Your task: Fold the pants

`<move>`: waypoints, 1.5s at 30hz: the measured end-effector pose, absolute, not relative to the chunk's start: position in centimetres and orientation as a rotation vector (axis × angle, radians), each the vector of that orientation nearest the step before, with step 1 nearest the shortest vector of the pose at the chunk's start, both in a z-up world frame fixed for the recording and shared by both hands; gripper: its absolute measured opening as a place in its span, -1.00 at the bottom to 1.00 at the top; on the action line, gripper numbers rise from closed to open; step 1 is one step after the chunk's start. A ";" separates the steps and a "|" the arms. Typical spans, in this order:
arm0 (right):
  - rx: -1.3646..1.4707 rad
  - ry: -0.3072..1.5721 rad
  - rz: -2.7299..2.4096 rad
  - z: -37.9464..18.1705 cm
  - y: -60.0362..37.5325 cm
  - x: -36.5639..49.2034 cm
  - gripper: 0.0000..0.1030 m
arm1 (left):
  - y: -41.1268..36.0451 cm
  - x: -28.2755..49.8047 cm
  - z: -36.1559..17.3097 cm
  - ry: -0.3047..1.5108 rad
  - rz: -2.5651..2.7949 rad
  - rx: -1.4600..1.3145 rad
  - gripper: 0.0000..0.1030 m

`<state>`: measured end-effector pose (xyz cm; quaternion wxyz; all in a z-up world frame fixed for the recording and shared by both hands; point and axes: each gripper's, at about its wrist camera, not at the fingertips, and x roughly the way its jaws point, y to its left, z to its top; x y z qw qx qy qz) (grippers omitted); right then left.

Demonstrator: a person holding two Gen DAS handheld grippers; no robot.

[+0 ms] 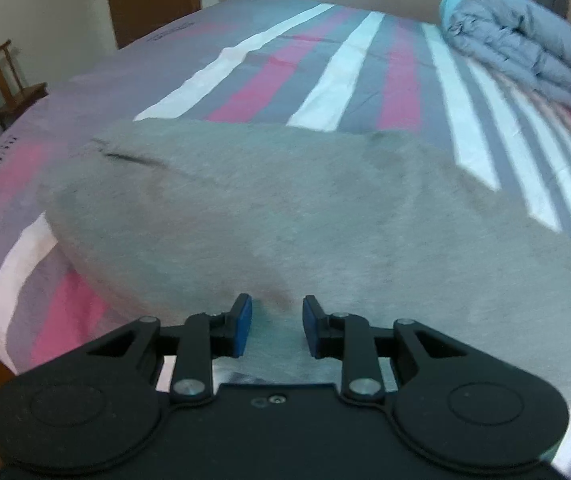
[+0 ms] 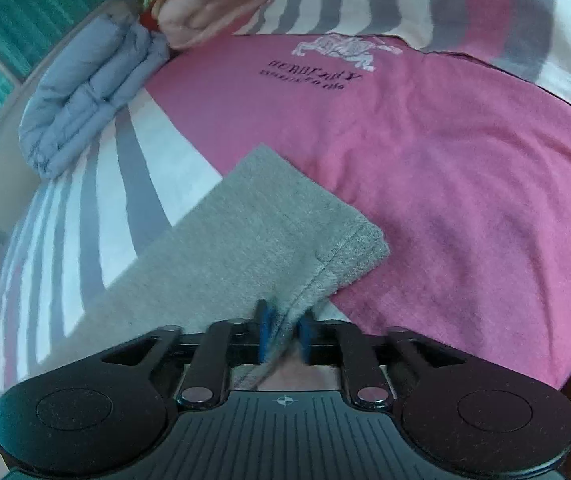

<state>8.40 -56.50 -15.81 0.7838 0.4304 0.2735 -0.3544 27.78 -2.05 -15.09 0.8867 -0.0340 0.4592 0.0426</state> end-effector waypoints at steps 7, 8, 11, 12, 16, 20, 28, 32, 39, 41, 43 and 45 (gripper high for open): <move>1.177 0.423 -0.707 -17.9 -56.8 5.8 -0.34 | -4.9 27.7 -14.8 0.970 -0.018 -0.096 -0.64; 1.220 0.402 -0.696 -18.3 -57.1 6.0 -0.54 | -5.1 27.7 -14.9 0.973 -0.028 -0.099 -0.64; 1.316 0.362 -0.715 -20.1 -58.1 6.7 -0.73 | -5.6 27.8 -15.7 0.984 -0.027 -0.076 -0.64; 1.330 0.350 -0.723 -20.3 -58.5 6.8 -0.75 | -5.6 28.0 -16.2 1.002 -0.022 -0.068 -0.64; 1.287 0.335 -0.703 -19.2 -58.8 7.2 -0.81 | -5.1 28.4 -17.4 1.030 -0.011 -0.083 -0.64; 1.085 0.296 -0.643 -15.1 -57.2 8.3 -0.83 | -5.2 28.4 -17.4 1.025 -0.021 -0.066 -0.64; 0.621 0.351 -0.334 -6.4 -46.0 17.4 -0.83 | -3.6 28.2 -17.3 1.025 -0.049 -0.147 -0.64; 0.472 0.422 -0.145 -6.0 -38.1 22.7 -0.83 | -2.5 28.2 -17.2 1.024 -0.050 -0.178 -0.64; 0.301 0.698 0.030 -14.1 -26.9 30.0 -0.82 | -0.7 28.4 -16.8 1.020 -0.030 -0.218 -0.64; 0.281 0.784 0.024 -16.8 -25.8 31.1 -0.82 | -0.7 28.4 -16.8 1.025 -0.034 -0.217 -0.64; 0.323 0.854 0.034 -18.2 -25.6 31.8 -0.57 | -0.7 28.5 -16.6 1.029 -0.040 -0.221 -0.64; 0.379 0.825 0.081 -17.1 -26.1 31.4 -0.02 | -0.6 28.6 -16.5 1.050 -0.056 -0.248 -0.64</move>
